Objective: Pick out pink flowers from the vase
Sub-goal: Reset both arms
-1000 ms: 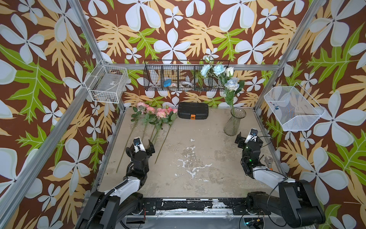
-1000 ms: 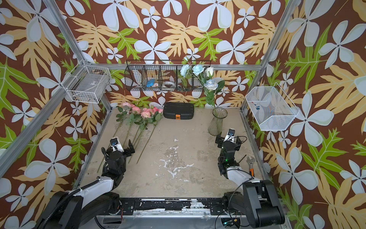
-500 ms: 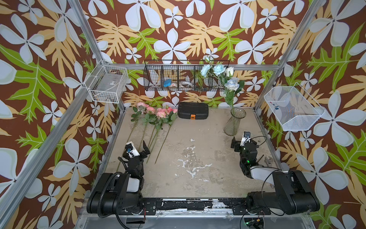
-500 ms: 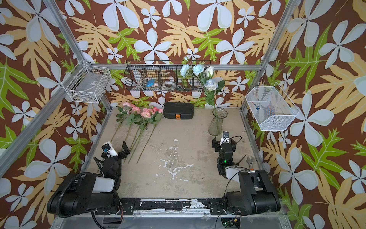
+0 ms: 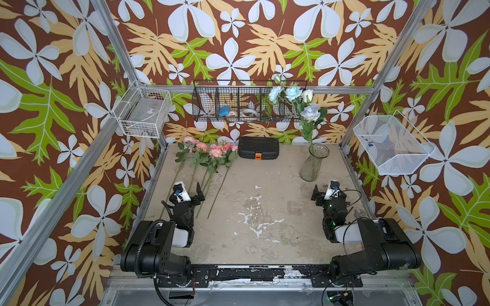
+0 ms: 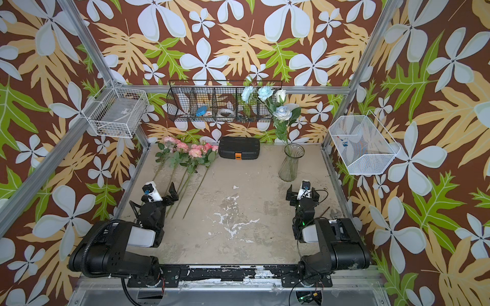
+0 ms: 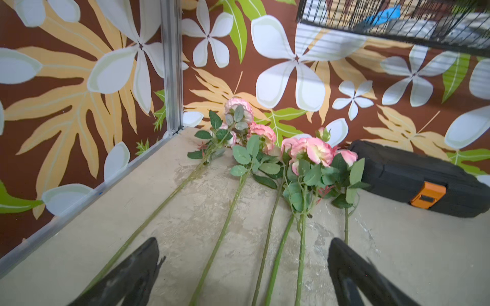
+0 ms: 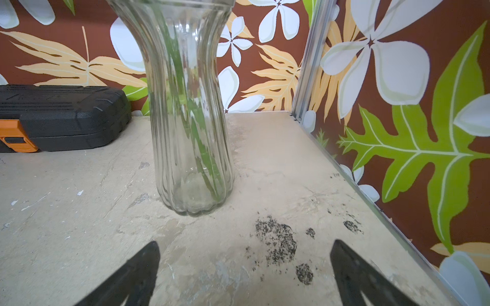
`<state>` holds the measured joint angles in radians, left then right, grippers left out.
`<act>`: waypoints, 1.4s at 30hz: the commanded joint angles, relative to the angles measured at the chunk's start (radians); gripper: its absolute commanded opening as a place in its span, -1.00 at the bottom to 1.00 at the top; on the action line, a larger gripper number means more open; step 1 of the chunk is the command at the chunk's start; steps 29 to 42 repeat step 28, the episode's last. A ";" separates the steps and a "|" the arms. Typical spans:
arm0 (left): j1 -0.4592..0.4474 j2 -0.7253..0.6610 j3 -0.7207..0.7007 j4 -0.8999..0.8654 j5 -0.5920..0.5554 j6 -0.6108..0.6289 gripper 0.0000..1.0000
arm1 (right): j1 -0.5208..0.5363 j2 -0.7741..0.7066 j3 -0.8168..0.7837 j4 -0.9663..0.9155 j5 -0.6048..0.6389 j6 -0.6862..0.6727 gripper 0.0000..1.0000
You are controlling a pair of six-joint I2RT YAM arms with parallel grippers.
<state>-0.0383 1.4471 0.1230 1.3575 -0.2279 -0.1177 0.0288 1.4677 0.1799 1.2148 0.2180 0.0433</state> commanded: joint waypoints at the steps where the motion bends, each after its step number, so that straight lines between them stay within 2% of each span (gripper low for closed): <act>1: -0.002 -0.002 0.003 -0.018 0.017 0.018 0.99 | 0.003 -0.003 0.004 0.022 0.018 -0.005 1.00; 8: -0.002 0.001 0.005 -0.018 0.028 0.023 0.99 | 0.002 -0.003 0.003 0.025 0.017 -0.004 1.00; 13: -0.003 0.013 0.046 -0.083 0.157 0.079 0.99 | 0.002 -0.004 0.003 0.024 0.018 -0.005 0.99; 16: -0.022 0.009 0.042 -0.081 0.119 0.090 0.99 | 0.003 -0.002 0.003 0.026 0.018 -0.005 1.00; 42: -0.021 0.009 0.036 -0.069 0.114 0.086 0.99 | 0.003 -0.003 0.003 0.028 0.018 -0.005 1.00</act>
